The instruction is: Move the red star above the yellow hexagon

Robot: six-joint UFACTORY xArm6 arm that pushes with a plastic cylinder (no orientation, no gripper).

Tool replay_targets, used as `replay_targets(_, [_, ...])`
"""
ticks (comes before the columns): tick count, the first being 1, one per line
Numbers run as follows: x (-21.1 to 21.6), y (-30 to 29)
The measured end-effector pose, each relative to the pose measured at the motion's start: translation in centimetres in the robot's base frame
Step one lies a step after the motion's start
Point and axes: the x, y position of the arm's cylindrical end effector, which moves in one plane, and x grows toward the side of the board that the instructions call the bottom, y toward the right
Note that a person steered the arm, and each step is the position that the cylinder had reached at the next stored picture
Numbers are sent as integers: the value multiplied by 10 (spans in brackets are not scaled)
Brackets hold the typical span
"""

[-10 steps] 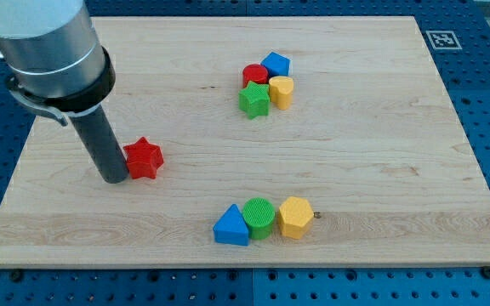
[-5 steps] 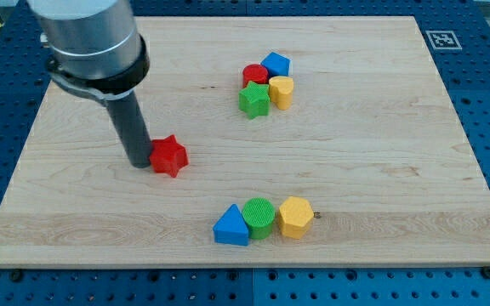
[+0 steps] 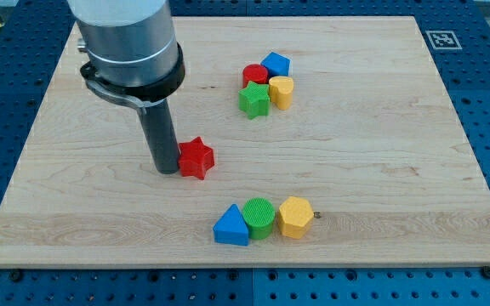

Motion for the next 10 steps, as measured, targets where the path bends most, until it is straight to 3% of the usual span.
replay_targets(10, [18,117])
